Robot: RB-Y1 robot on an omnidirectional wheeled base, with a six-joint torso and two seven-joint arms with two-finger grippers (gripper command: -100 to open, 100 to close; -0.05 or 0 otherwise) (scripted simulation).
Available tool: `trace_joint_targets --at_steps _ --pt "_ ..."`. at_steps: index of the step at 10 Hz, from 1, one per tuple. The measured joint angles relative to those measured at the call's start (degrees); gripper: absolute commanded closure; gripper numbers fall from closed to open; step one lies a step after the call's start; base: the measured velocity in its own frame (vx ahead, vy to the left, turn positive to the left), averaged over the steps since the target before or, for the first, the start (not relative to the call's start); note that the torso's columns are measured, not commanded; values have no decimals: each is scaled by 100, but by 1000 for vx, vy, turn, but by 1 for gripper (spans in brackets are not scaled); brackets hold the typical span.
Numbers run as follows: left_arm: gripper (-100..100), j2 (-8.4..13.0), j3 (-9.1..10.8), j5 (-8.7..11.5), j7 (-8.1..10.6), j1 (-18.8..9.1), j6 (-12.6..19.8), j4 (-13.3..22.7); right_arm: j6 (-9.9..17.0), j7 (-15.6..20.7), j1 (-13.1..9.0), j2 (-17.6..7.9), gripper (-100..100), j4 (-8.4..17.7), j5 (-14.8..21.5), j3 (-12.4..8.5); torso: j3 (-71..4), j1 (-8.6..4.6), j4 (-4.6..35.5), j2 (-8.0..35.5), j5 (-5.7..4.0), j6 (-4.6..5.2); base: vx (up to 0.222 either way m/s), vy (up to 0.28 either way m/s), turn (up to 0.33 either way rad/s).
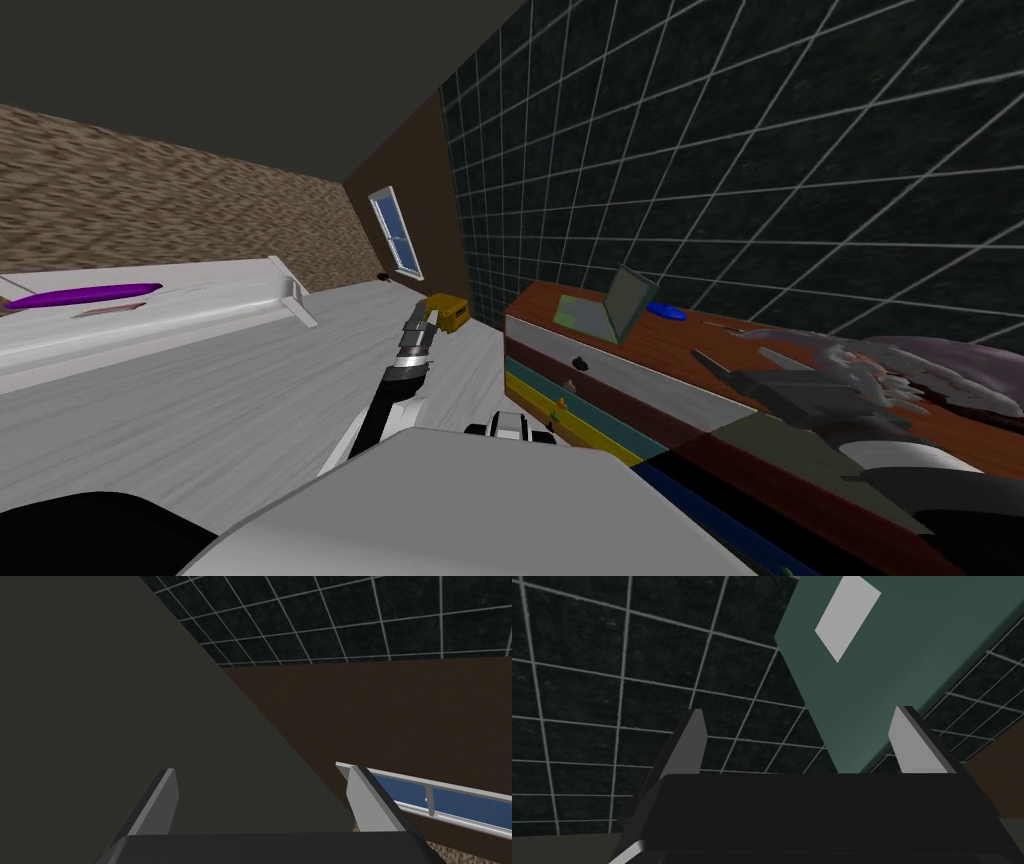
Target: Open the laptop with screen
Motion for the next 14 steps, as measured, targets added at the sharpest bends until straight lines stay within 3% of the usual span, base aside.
trace_joint_targets --at_steps 6,10,12,13,14 --pt "0 1 1 0 0 -1 0 0 465 251 625 -843 -100 92 636 -1002 10 -19 5 13 -6 1 128 168 -55" --pt "0 1 1 0 0 -1 0 0 684 362 883 -1318 -100 152 929 -1416 0 -12 1 0 -3 -4 76 98 -28" --pt "0 2 2 0 0 0 0 0 674 333 928 -1368 -100 172 911 -1507 -3 -41 -1 -9 -13 1 90 -1 -16" --pt "0 2 2 0 0 -1 0 0 668 323 933 -1372 100 175 907 -1520 1 -32 0 3 -12 -1 10 2 6" --pt "0 2 2 0 0 -2 0 0 664 323 933 -1373 100 170 907 -1513 11 -20 8 20 -5 3 43 28 -32"
